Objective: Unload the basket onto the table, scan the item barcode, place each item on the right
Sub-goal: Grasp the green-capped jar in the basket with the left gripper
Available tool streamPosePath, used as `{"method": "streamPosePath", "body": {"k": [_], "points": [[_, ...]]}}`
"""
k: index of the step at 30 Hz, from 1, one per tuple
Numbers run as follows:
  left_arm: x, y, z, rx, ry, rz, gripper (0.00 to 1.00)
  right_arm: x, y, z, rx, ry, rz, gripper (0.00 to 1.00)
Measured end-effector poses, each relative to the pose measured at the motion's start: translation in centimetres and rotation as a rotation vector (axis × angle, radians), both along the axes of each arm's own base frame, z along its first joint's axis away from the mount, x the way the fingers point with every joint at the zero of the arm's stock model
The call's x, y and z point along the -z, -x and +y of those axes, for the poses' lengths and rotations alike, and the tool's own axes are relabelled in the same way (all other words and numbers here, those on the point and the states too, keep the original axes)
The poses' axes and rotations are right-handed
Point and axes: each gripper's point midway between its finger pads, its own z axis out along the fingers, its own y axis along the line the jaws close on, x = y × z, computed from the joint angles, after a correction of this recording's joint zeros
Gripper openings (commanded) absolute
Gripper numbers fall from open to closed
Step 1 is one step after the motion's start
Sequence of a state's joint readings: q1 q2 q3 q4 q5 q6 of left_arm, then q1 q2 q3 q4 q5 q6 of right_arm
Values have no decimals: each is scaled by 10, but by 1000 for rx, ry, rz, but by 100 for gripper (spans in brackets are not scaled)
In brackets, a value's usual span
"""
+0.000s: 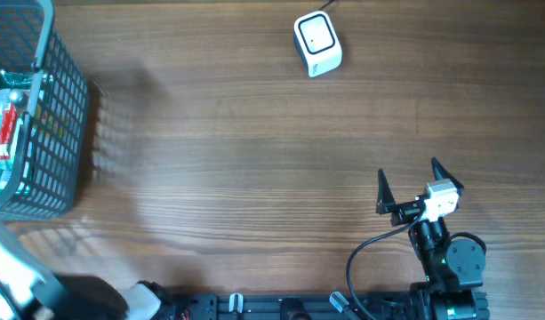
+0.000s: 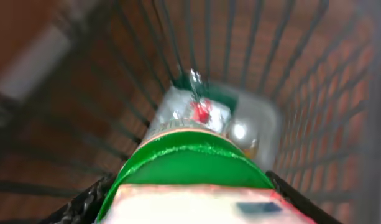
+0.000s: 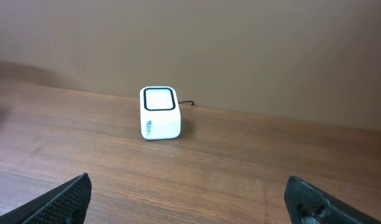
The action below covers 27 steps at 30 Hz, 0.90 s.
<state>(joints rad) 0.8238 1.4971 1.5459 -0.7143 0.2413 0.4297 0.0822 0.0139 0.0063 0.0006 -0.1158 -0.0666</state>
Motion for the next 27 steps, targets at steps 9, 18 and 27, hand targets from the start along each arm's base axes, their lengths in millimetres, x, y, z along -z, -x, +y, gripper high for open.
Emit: {"method": "streamPosePath", "body": {"k": [9,18,27], "points": [[-119,29,-53,-49,-42,-351,63,0,0,0,0,0,0,100],[-107,23,-78,-78,29,-317,68,0,0,0,0,0,0,100],[-71,33,-46,-256,33,-189,78,0,0,0,0,0,0,100]]}}
